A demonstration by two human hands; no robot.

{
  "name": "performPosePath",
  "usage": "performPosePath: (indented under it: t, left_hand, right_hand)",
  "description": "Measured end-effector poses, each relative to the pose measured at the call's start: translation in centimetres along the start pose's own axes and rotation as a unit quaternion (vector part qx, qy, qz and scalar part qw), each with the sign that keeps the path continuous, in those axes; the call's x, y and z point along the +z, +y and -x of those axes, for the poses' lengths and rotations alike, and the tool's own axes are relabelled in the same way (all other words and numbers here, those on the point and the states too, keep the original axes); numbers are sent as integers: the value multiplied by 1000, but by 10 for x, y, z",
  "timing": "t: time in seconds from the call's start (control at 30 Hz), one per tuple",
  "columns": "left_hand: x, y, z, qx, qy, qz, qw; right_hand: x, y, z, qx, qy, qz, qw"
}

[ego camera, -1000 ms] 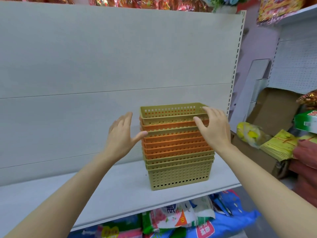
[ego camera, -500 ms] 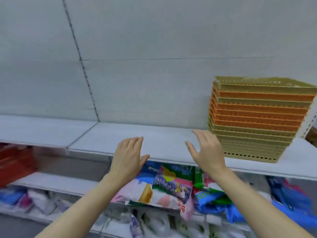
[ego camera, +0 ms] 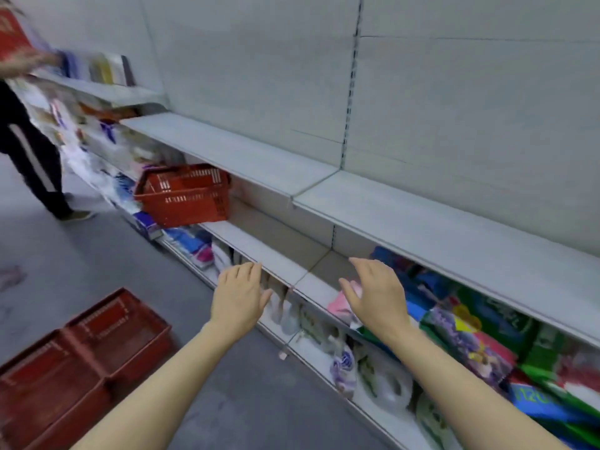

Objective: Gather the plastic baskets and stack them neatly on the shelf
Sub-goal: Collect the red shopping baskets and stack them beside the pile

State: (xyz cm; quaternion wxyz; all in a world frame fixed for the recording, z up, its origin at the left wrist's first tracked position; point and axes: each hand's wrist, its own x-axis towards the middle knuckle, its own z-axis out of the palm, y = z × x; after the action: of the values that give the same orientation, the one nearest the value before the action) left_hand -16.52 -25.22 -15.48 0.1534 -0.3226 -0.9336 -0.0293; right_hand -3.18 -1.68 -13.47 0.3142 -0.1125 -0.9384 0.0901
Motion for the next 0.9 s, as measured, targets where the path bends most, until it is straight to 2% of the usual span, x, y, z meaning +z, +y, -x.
performPosePath:
  t: [0.23, 0.47, 0.9]
  left_hand:
    - [39, -156, -12, -126, -60, -36, 989]
    - [79, -294, -49, -171, -85, -71, 979]
    - [190, -436, -151, -234, -136, -41, 962]
  right_hand:
    - [132, -90, -76, -42, -56, -33, 997]
    - [248, -160, -147, -38, -116, -33, 992]
    - [439, -218, -245, -19, -231, -14, 973]
